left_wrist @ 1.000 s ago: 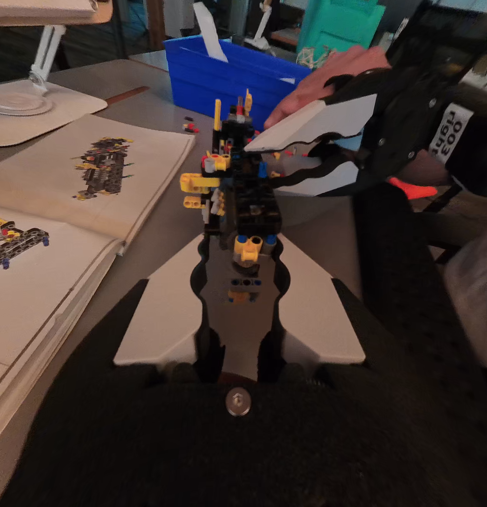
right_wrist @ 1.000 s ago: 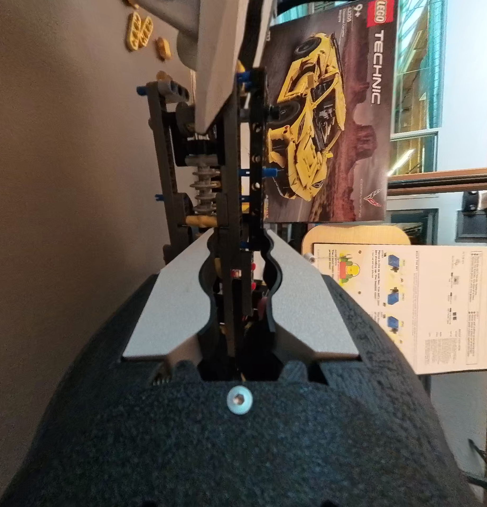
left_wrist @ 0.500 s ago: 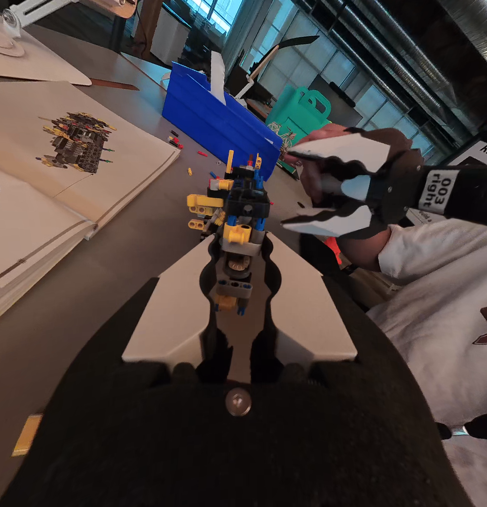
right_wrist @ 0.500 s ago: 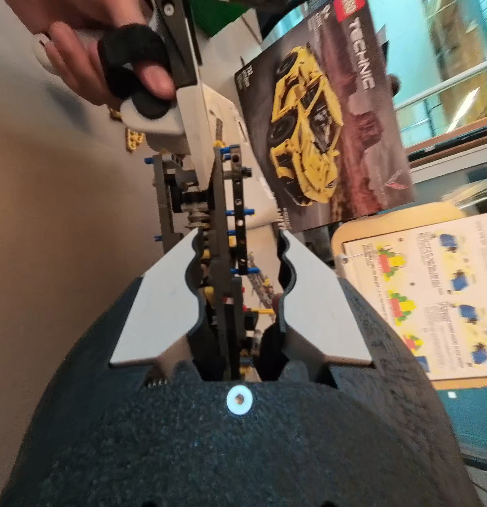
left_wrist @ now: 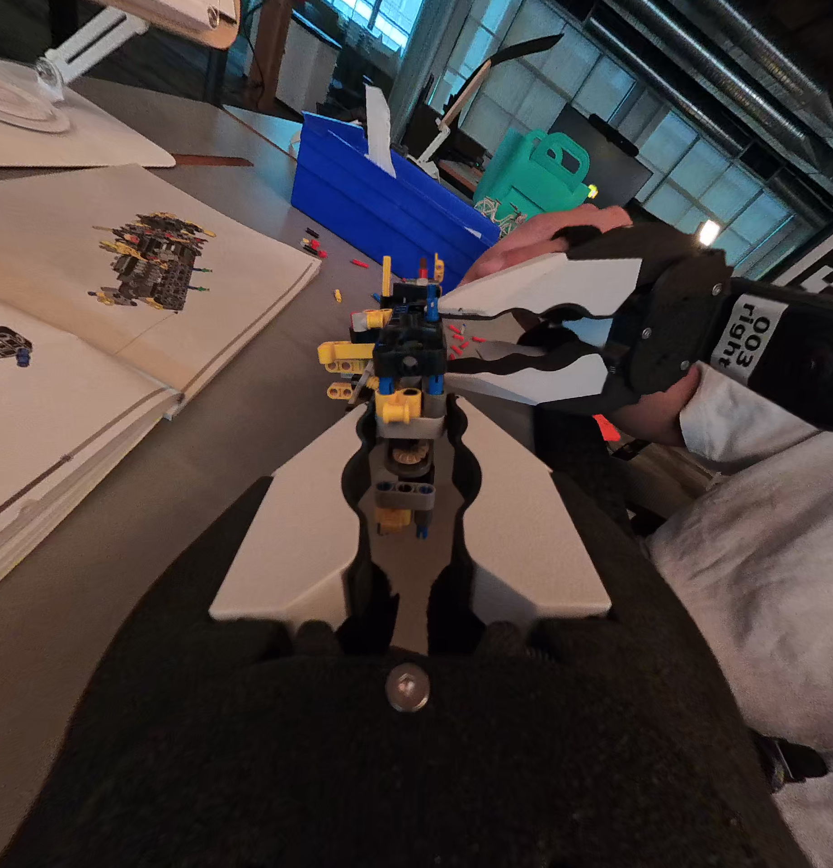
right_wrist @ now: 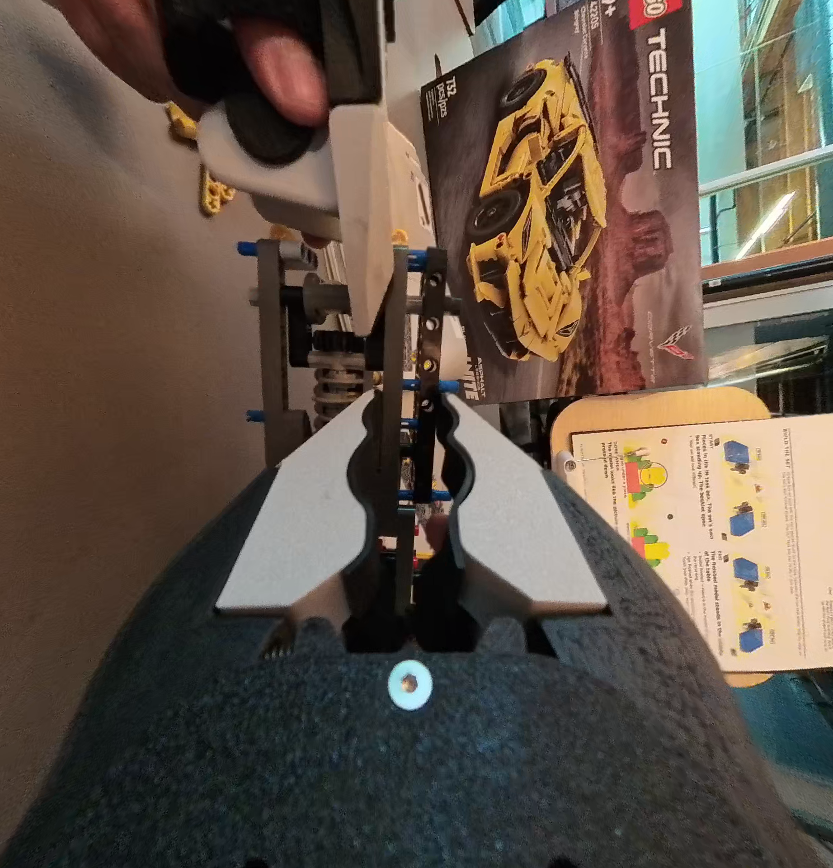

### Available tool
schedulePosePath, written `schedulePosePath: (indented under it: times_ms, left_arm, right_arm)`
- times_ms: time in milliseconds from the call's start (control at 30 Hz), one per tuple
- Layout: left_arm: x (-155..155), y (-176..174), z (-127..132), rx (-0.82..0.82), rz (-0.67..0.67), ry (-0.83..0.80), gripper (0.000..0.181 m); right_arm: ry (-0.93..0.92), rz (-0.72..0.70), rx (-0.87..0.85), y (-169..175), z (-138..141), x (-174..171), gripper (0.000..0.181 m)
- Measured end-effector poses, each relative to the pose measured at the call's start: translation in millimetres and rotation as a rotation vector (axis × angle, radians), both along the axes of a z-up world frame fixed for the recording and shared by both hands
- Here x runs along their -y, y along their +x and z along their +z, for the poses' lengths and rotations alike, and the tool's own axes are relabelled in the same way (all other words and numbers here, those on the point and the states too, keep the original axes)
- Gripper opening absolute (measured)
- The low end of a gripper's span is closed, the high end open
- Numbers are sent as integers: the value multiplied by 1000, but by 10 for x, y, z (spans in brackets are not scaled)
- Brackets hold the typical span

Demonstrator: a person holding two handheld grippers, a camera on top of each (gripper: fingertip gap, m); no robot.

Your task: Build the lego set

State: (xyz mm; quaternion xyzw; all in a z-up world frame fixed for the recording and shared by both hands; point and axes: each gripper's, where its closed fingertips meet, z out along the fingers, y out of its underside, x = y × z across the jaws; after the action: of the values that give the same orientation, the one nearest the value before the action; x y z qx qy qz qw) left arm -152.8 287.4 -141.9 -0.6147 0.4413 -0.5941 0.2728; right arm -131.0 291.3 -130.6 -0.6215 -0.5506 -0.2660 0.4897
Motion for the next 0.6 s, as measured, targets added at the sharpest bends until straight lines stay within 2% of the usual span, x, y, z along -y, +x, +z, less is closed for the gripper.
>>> schedulePosePath:
  times_ms: [400,600]
  left_arm:
    - [-11,8,2,18,-8,-70,29]
    - [-13,20,3,16,-2,-62,30]
  right_arm:
    - [70,2,0,3,15,18,20]
    - [36,-9,-41,15,12,24,22]
